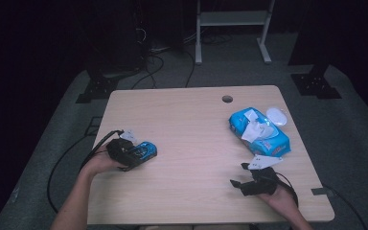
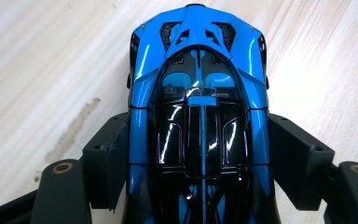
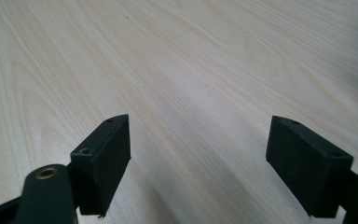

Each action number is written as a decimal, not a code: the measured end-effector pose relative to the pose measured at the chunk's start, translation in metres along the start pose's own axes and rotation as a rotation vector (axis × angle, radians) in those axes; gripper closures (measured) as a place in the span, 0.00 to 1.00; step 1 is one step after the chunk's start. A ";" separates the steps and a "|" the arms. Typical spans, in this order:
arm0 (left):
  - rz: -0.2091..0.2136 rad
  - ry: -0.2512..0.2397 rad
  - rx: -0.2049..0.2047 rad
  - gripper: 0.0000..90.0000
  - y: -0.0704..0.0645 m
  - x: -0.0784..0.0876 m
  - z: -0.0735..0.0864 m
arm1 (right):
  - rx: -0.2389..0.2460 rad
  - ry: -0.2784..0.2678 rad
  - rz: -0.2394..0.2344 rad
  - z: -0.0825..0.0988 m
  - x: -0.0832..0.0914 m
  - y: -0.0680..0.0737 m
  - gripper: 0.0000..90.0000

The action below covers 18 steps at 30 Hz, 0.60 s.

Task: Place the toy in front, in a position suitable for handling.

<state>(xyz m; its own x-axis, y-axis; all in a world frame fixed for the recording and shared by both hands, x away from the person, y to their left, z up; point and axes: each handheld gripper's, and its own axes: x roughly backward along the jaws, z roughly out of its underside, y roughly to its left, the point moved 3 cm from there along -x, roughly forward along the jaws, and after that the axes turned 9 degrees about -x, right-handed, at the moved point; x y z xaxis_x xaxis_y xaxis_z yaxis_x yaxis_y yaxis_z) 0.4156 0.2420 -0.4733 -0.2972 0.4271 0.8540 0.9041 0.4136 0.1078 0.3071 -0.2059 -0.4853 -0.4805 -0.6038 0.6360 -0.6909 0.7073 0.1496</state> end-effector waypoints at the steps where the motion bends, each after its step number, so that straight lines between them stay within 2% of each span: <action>1: -0.008 0.010 0.001 0.31 0.001 0.000 0.001 | 0.000 0.001 0.000 0.000 0.000 0.000 0.23; 4: -0.002 0.024 0.007 0.32 0.001 -0.002 0.003 | 0.001 0.001 -0.001 0.000 0.000 0.001 0.23; 11: -0.018 0.031 -0.005 0.32 0.000 0.000 0.001 | 0.000 -0.003 0.001 0.000 0.000 0.000 0.23; 13: -0.029 0.011 -0.008 0.32 0.000 0.003 0.000 | -0.001 -0.003 0.001 0.000 0.000 0.001 0.23; 16: -0.041 0.013 -0.017 0.32 0.000 0.008 -0.003 | 0.000 -0.005 0.002 -0.001 0.000 0.000 0.23; 18: -0.052 -0.006 -0.040 0.32 -0.002 0.017 -0.013 | -0.003 -0.014 0.005 -0.002 0.002 0.000 0.23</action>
<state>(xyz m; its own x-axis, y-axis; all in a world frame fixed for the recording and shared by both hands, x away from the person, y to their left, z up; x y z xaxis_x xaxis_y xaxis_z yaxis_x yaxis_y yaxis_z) 0.4125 0.2377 -0.4525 -0.3461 0.4103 0.8437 0.8989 0.4027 0.1729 0.3075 -0.2066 -0.4830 -0.4916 -0.6049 0.6264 -0.6867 0.7116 0.1483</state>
